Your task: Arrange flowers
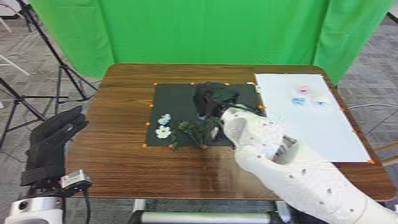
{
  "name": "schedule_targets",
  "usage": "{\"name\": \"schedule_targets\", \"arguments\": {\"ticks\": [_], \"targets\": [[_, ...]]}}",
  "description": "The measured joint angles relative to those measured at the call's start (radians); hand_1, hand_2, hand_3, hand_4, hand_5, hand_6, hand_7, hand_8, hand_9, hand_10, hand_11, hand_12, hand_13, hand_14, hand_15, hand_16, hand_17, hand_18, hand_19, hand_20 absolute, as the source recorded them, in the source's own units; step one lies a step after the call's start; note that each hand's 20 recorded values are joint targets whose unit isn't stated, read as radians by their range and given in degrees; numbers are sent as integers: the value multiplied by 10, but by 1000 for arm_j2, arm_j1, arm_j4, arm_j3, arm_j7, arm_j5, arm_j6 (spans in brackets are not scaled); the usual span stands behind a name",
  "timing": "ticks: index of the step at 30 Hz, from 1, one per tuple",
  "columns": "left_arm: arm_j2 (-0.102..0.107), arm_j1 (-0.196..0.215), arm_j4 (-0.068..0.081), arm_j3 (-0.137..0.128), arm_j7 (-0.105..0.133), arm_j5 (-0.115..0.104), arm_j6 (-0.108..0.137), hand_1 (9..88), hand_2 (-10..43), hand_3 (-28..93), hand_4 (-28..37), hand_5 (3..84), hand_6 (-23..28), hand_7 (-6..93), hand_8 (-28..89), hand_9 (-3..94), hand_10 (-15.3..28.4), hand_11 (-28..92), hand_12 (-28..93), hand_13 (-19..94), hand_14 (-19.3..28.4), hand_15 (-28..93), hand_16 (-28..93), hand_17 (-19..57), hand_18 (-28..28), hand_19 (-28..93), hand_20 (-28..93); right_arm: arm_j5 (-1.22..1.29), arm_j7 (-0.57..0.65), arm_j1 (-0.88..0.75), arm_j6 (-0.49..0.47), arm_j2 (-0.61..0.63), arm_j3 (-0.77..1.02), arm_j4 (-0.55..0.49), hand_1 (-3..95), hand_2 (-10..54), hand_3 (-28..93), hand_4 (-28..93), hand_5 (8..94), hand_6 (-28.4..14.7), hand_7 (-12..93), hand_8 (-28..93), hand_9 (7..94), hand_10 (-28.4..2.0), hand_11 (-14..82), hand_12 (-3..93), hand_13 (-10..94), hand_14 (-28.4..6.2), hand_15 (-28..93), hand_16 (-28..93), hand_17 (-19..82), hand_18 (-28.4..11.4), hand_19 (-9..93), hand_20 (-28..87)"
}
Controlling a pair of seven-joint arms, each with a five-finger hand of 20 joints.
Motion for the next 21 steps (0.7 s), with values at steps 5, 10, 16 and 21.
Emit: {"name": "schedule_targets", "arguments": {"ticks": [5,10,16,21], "targets": [[0,-11,1,4,-4,1,-4,262,34,815,-186,403,107,203,-119,313,190,414,101,182,233,656,-166,-130,188,515,125,-27,-12,-14,-11,-25,-31,9,592,-95,755,-283,772,-15,339,34,858,-64,212,398,804,-48,808,221,350,-201,932,-14],[0,-25,2,9,-10,2,-8,262,34,816,-186,403,107,203,-119,313,190,414,101,183,233,656,-166,-130,188,515,126,-65,-24,-22,-17,-63,-49,47,591,-95,755,-283,771,-15,341,31,857,-63,214,397,804,-48,807,221,349,-201,932,-18],[-3,-42,4,15,-19,12,-18,261,34,817,-185,403,107,203,-119,313,191,414,101,182,233,656,-166,-130,188,515,125,-88,-22,7,10,-98,-111,117,589,-95,755,-283,770,-13,345,29,857,-62,217,397,803,-47,807,220,349,-200,932,-20],[-12,-58,9,23,-28,23,-29,261,34,817,-186,403,106,204,-119,313,190,414,101,182,233,656,-165,-130,188,515,126,-98,-20,43,52,-128,-148,165,588,-95,756,-283,769,-12,349,25,857,-61,217,396,803,-47,807,219,349,-200,932,-22]]}}
